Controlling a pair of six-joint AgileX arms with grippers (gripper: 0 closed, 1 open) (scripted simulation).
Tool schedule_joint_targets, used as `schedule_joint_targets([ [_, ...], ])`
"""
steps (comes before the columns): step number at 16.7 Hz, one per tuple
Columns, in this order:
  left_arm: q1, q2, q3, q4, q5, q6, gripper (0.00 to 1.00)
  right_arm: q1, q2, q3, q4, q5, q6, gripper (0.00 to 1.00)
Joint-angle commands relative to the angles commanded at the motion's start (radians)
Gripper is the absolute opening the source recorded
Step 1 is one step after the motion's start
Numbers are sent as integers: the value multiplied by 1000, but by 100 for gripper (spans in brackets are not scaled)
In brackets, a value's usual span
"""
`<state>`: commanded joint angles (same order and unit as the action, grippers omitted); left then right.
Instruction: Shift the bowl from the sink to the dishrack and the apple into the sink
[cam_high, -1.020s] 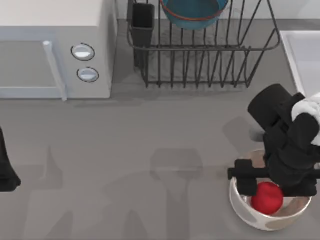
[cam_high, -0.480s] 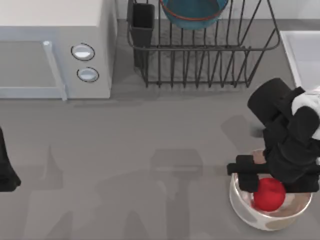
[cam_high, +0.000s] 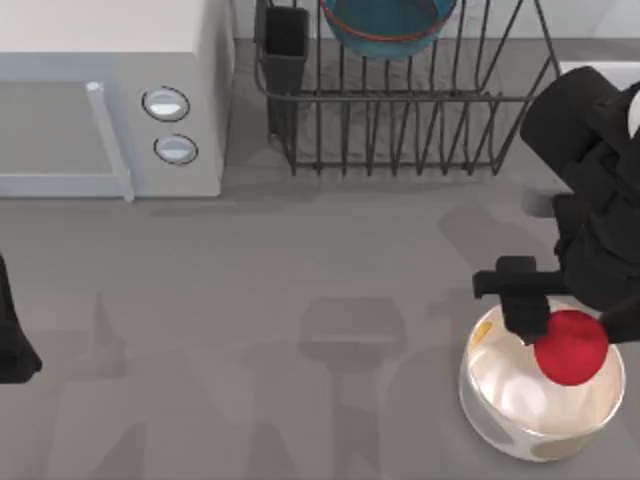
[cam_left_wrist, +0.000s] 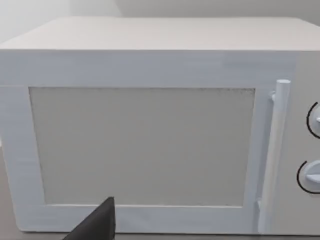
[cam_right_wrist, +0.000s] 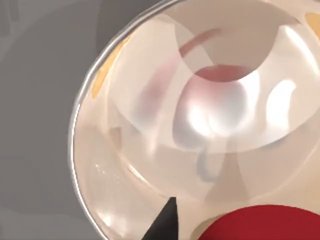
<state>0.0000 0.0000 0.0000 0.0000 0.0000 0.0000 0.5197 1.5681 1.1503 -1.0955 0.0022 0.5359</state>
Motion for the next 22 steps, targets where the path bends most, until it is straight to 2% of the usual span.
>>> schedule_joint_targets([
  [7, 0, 0, 0, 0, 0, 0, 100, -6, -9, 14, -9, -3, -2, 0],
  [11, 0, 0, 0, 0, 0, 0, 100, -93, 4, -10, 135, -44, -40, 0],
  [16, 0, 0, 0, 0, 0, 0, 100, -301, 42, -100, 543, -155, -135, 0],
  [22, 0, 0, 0, 0, 0, 0, 100, -631, 57, -301, 1267, -322, -287, 0],
])
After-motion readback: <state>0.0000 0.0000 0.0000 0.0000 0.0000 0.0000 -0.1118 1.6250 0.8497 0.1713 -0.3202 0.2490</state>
